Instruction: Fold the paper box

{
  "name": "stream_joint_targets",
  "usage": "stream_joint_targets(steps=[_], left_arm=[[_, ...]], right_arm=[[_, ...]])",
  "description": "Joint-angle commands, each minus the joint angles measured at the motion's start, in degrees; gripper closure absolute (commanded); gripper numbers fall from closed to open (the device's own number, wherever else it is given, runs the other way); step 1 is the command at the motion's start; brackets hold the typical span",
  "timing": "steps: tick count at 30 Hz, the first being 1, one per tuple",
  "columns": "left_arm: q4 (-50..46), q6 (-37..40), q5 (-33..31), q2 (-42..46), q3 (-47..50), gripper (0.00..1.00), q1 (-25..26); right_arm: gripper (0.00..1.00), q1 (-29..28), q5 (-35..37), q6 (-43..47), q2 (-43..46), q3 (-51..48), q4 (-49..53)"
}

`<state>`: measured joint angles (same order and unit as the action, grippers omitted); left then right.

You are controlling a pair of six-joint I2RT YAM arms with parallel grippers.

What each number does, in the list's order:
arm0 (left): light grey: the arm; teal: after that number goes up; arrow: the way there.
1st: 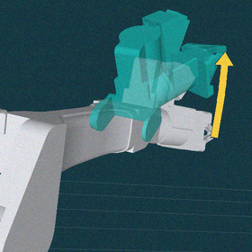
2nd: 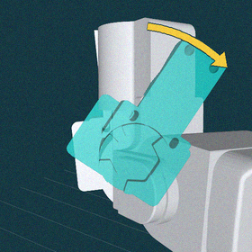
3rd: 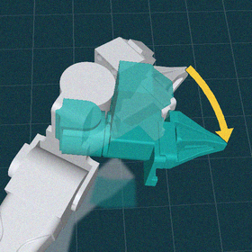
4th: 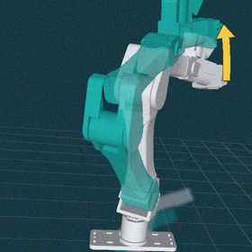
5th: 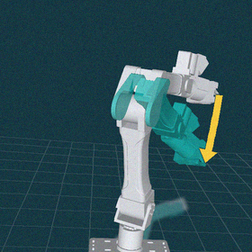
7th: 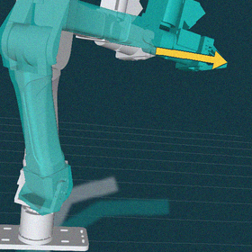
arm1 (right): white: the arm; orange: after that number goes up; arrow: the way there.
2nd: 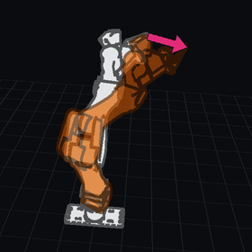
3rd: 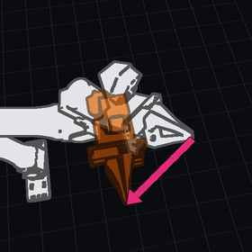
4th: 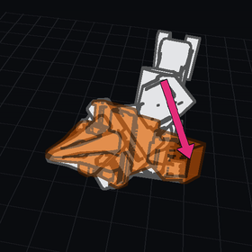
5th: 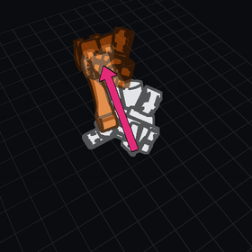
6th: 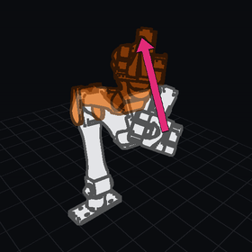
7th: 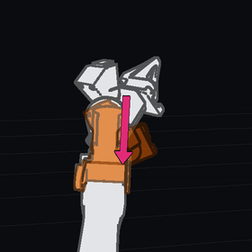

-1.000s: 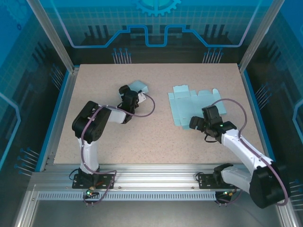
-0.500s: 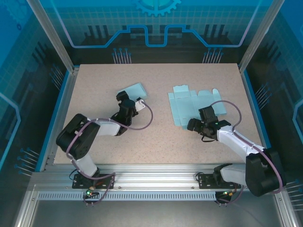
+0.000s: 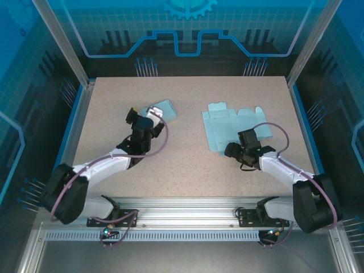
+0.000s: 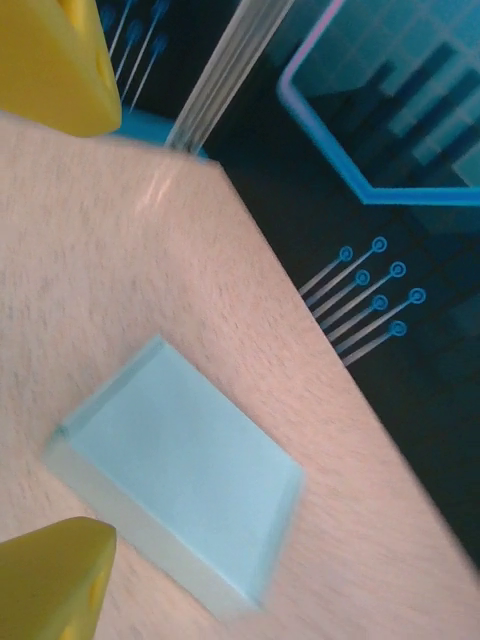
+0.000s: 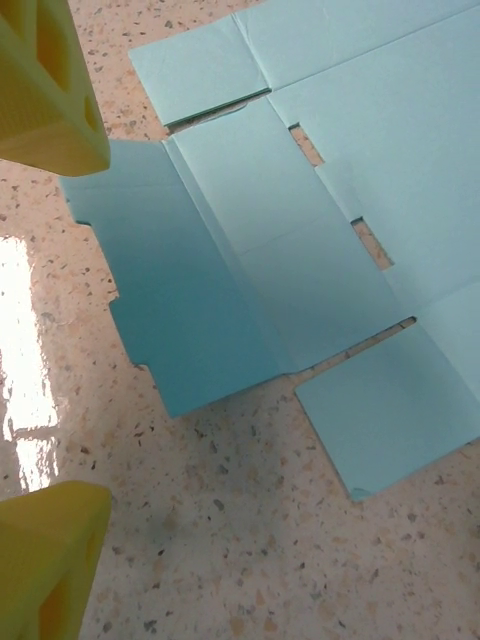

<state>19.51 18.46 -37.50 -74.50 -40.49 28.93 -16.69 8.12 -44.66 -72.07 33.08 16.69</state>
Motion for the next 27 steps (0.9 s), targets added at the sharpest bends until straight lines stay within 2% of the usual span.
stream_joint_targets(steps=[1, 3, 5, 7, 9, 15, 18, 21, 27], left_arm=[[-10.4, -30.2, 15.2, 4.3, -2.0, 0.02, -0.9], [-11.5, -37.2, 21.3, 4.6, -2.4, 0.04, -0.8], [-11.9, -40.7, 25.9, 4.5, -2.5, 0.05, -0.7], [-11.7, -43.3, 27.5, 4.5, -1.9, 0.04, -0.6], [-11.0, -46.0, 27.8, 4.8, -0.6, 0.04, -0.6], [-7.5, -53.2, 27.5, 4.9, 3.4, 0.04, -0.7], [-7.5, -55.5, 27.4, 4.2, 4.0, 0.04, -0.7], [-7.0, -57.0, 27.3, 3.4, 4.8, 0.04, -0.7], [-5.8, -58.1, 27.6, 2.6, 5.7, 0.04, -0.3]], right_arm=[[0.22, 0.7, -1.1, -2.5, -1.6, -0.9, -3.3], [0.25, 0.8, -1.1, -3.1, -2.2, -0.9, -4.1], [0.26, 0.8, -0.8, -3.8, -2.6, -1.2, -4.9], [0.32, 0.8, -0.8, -3.9, -3.0, -1.3, -5.5], [0.4, 0.7, -0.7, -4.2, -3.4, -1.4, -5.9], [0.41, 0.7, -2.9, -6.3, -3.5, -4.1, -11.1], [0.49, 0.6, -3.4, -7.9, -3.5, -5.5, -13.6], [0.53, 0.7, -3.6, -9.2, -3.9, -5.9, -15.1], [0.54, 0.5, -3.6, -9.9, -6.4, -5.6, -19.2]])
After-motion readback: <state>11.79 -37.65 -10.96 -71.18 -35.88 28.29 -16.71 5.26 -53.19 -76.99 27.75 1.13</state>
